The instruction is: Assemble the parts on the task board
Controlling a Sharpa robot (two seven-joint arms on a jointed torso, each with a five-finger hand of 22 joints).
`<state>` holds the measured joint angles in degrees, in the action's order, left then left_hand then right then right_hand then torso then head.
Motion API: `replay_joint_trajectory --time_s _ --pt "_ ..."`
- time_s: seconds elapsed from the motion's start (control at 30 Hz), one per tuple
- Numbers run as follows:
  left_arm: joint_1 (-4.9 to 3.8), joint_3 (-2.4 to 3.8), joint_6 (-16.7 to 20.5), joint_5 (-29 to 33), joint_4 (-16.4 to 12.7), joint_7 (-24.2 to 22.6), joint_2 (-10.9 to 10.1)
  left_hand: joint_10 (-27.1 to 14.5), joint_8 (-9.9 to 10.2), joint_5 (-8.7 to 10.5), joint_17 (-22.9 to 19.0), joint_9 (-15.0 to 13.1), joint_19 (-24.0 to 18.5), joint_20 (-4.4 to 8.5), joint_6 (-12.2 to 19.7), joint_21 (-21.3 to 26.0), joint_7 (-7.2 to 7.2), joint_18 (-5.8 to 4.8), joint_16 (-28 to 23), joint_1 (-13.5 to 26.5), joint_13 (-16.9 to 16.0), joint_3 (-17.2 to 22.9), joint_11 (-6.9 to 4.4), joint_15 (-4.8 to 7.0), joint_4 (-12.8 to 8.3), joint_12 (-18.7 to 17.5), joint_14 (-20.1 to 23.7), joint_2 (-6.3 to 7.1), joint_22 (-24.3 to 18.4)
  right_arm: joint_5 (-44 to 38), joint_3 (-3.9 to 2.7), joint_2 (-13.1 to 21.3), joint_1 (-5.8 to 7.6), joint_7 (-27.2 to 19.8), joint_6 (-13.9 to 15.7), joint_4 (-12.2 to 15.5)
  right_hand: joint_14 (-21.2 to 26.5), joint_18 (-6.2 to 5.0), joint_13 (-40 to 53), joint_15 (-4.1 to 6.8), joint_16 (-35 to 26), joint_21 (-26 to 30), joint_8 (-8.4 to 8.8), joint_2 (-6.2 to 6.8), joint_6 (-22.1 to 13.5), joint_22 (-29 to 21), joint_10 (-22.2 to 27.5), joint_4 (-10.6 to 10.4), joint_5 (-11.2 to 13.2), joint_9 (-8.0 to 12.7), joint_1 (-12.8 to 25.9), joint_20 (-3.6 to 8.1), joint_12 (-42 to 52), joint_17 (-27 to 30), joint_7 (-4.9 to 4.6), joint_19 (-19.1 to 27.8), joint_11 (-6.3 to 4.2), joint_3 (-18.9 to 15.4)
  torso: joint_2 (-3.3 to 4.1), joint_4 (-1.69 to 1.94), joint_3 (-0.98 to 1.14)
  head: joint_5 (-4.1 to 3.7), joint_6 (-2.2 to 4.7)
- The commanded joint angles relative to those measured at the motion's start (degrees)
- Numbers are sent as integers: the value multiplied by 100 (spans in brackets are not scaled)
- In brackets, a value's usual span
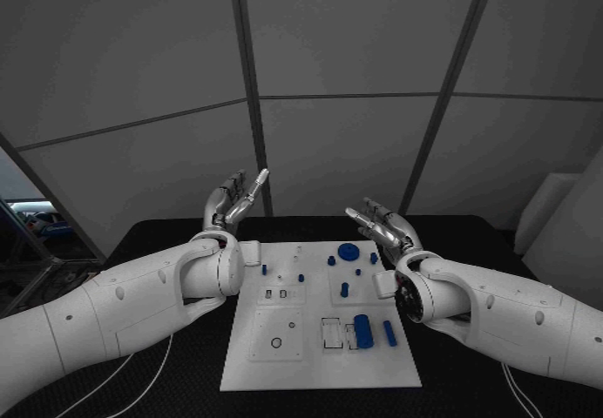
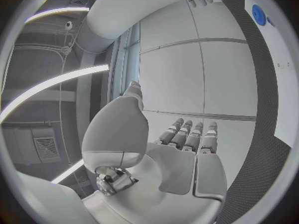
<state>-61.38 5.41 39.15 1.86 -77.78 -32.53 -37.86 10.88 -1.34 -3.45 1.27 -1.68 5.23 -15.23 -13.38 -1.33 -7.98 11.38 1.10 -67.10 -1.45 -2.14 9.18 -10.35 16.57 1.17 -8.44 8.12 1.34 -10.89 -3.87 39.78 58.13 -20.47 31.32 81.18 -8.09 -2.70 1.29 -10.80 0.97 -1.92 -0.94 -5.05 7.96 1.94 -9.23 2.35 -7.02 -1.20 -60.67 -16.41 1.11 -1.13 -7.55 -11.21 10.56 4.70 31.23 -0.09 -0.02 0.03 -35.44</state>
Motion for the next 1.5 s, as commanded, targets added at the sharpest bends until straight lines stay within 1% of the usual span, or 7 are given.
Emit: replay_joint_trajectory --time_s 0.03,0.3,0.4,0.53,0.63,0.83,1.5 --pt "-13 9 -252 26 7 -277 7 49 -39 -29 7 -8 11 -57 -49 -32 -238 -239 22 -154 -9 -7 5 -50 51 33 -16 22 7 -628 -28 -37 -4 409 -701 -68 -4 -79 5 -40 21 -33 -30 -9 31 5 9 0 -22 -5 -88 -53 20 -6 -537 2 50 25 0 0 -1 -1 1" --pt "-14 10 -275 26 -8 -278 -68 75 -43 -25 13 -11 12 -56 -74 -36 -267 -233 29 -171 -12 16 29 -42 49 37 -54 -15 9 -1007 -37 27 -8 201 -631 -49 -395 -101 41 -98 81 -186 -82 -60 330 88 -325 172 -55 -44 -371 -48 69 -49 -610 -398 125 27 4 5 -5 17 -67" --pt "-14 9 -367 26 3 -255 -114 424 -99 2 66 -47 48 -119 -370 -65 -449 -244 111 -297 -50 164 232 -130 29 95 -452 -242 23 -1381 -37 62 -8 23 -439 -89 -1753 -299 182 -307 382 -467 -373 -60 1519 224 -1680 486 -109 -204 -881 -20 360 -187 -802 -1107 400 124 8 7 -11 10 -53" --pt "-14 9 -538 -8 -11 -215 -204 1747 -371 26 224 -188 750 -162 -1486 -401 -740 -384 466 -617 -191 336 539 -307 -88 388 -1705 -540 210 -1910 -38 104 -6 -77 -276 -188 -3750 -597 327 -89 819 -992 -816 -56 3304 456 -3786 749 -137 -401 -1305 -29 821 -317 -701 -2385 219 241 15 1 -9 33 -67" --pt "-14 8 -683 -152 -64 -176 -307 3430 -631 29 371 -303 2436 -156 -2585 -1219 -760 -281 877 -847 -326 355 432 -177 -272 767 -3245 -685 620 -2392 -40 146 20 -56 -248 -267 -4329 -756 253 76 881 -1165 -882 -35 4019 492 -4348 872 -128 -384 -1436 -19 814 -282 -588 -2714 66 351 22 -6 -7 32 -95" --pt "-15 8 -1047 -528 -229 -10 -541 4544 -825 43 461 -343 3861 20 -3835 -1904 -535 -75 1228 -1153 -282 331 125 202 -639 916 -4776 -860 843 -3723 -40 187 216 370 -664 -419 -5311 -793 225 359 976 -1507 -775 51 4582 575 -5074 1053 -88 -277 -1448 172 615 -341 -418 -3356 -134 666 86 -31 17 28 -126" --pt "-15 8 -1599 -839 -1566 366 -1431 5527 -555 45 815 -206 4788 397 -4426 -2319 -331 -92 1329 -1174 -235 170 -152 577 -843 637 -6097 -851 939 -7981 -41 -28 1064 2370 -1845 -772 -7847 -772 265 1102 2719 -3499 -453 699 5372 1541 -6157 1105 -528 -278 -1096 1131 246 -1812 -73 -5239 -642 1059 608 23 -35 -52 -48"
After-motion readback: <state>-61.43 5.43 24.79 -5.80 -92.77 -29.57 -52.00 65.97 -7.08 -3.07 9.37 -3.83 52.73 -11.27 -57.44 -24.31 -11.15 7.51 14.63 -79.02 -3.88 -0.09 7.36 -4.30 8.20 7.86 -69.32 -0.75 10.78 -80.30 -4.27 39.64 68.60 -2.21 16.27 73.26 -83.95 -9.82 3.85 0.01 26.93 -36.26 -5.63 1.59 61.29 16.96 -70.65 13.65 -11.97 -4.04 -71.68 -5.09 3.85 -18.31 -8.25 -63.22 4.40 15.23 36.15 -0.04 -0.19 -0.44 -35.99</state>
